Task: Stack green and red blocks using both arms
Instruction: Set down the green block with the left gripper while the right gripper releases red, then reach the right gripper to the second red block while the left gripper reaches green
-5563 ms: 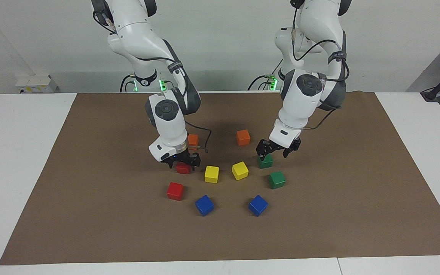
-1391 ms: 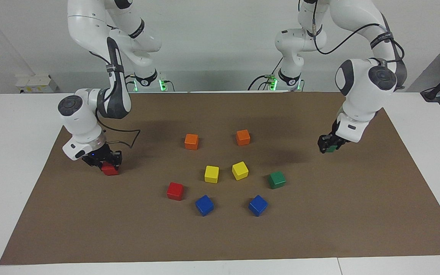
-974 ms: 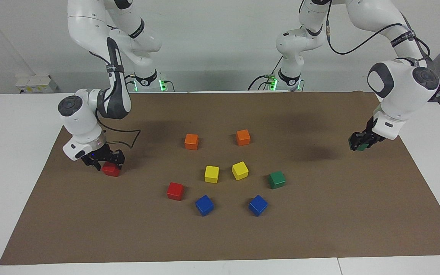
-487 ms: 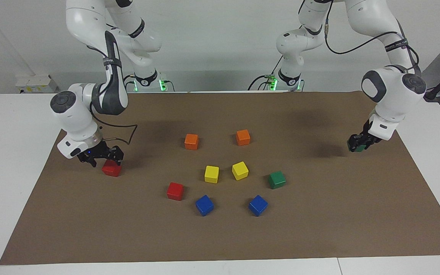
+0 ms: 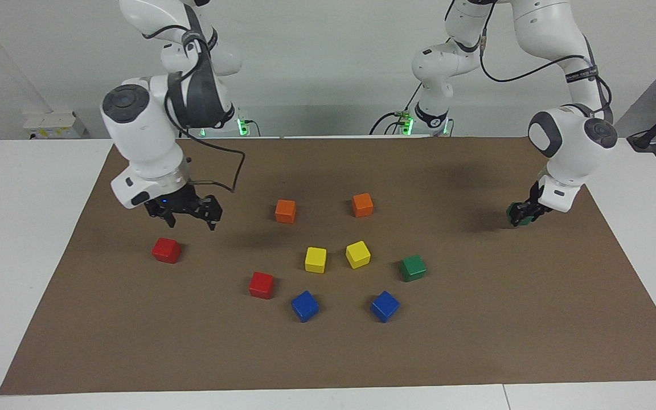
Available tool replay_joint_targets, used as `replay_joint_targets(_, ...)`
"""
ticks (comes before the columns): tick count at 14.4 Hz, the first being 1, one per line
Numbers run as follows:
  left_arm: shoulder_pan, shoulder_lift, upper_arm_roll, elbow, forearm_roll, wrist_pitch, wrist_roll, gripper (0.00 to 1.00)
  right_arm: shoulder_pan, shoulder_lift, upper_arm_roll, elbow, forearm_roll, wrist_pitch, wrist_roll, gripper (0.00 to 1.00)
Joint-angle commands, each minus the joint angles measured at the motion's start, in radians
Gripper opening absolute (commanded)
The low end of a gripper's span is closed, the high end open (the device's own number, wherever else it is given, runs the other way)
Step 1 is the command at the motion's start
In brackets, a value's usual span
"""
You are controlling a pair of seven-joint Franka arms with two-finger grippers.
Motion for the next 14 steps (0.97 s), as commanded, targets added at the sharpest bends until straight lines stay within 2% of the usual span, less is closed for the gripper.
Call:
replay_joint_targets(1, 0.033, -0.038, -0.008, -0.096, -0.003, 0.090, -0.008, 0.00, 0.055, 0.084, -0.001, 0.081, -0.002, 0.028, 0.067, 1.00)
replay_joint_targets(6, 0.033, -0.042, -0.008, -0.117, -0.013, 0.107, -0.008, 0.00, 0.100, 0.251, -0.002, 0.265, -0.005, 0.032, 0.147, 1.00)
replay_joint_targets(8, 0.033, -0.040, -0.008, -0.117, -0.013, 0.106, 0.001, 0.00, 0.101, 0.295, -0.002, 0.284, -0.006, 0.077, 0.156, 1.00)
replay_joint_targets(9, 0.033, -0.040, -0.008, -0.117, -0.013, 0.104, 0.012, 0.87, 0.101, 0.316, -0.002, 0.284, -0.008, 0.104, 0.156, 1.00)
replay_joint_targets(10, 0.033, -0.038, -0.006, -0.115, -0.013, 0.101, 0.033, 1.00, 0.101, 0.333, -0.002, 0.284, -0.008, 0.123, 0.158, 1.00)
replay_joint_targets(14, 0.022, -0.031, -0.008, -0.060, -0.013, 0.052, 0.069, 1.00, 0.103, 0.361, -0.002, 0.284, -0.006, 0.147, 0.179, 1.00)
